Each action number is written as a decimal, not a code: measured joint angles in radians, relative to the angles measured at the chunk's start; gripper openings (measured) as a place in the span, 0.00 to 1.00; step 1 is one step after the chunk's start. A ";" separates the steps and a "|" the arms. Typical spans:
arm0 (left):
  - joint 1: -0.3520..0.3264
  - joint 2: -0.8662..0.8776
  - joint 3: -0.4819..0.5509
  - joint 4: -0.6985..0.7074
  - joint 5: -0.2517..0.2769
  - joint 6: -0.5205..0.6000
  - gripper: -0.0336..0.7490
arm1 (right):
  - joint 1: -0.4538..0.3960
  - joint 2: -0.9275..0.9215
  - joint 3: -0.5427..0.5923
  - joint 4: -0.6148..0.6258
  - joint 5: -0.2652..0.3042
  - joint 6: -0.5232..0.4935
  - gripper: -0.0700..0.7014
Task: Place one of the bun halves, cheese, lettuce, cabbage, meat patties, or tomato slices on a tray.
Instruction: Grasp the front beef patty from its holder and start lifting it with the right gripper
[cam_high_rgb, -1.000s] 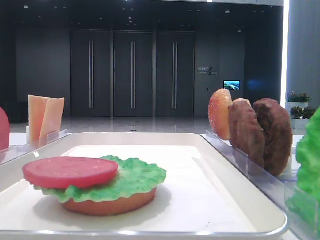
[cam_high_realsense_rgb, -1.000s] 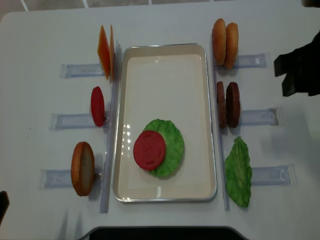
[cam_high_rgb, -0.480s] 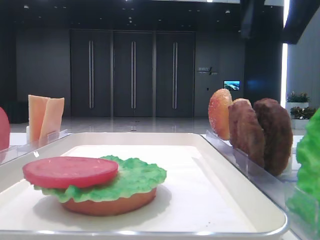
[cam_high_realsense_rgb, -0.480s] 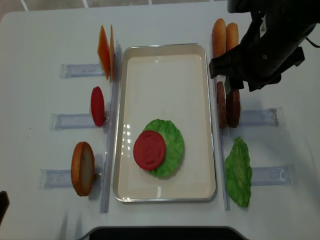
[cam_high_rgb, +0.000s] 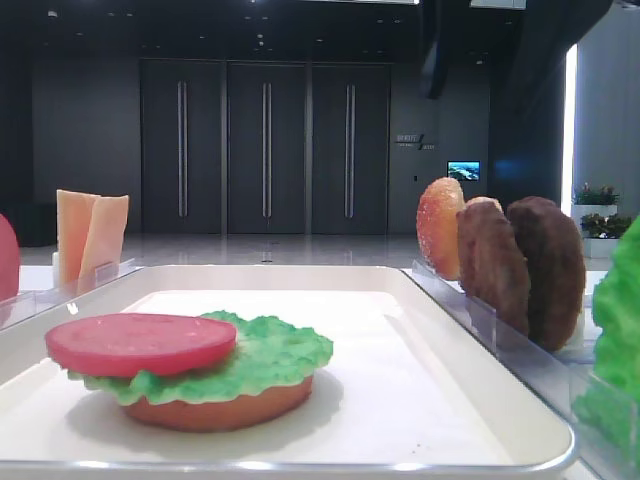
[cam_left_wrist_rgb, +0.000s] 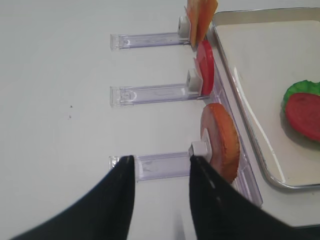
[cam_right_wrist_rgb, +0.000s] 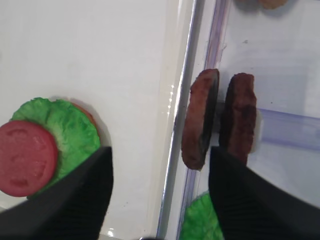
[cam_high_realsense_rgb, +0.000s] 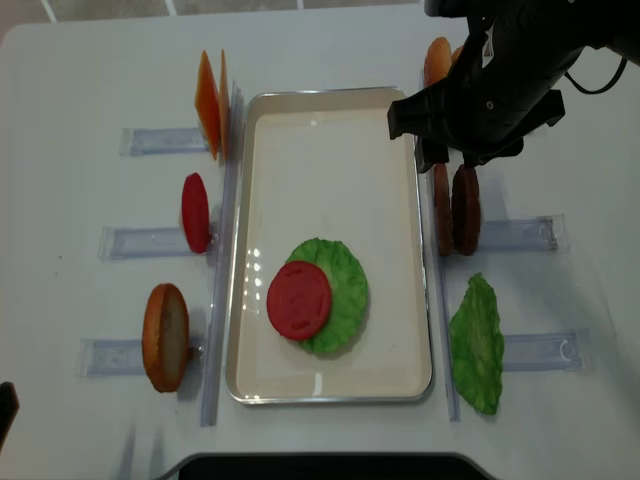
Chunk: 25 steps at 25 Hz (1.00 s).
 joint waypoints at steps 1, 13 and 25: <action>0.000 0.000 0.000 0.000 0.000 0.000 0.40 | 0.000 0.004 0.000 0.006 0.000 0.000 0.62; 0.000 0.000 0.000 0.000 0.000 0.000 0.40 | 0.000 0.093 0.000 -0.001 0.004 0.000 0.63; 0.000 0.000 0.000 0.000 0.000 0.000 0.40 | 0.000 0.156 0.000 -0.043 0.003 -0.011 0.63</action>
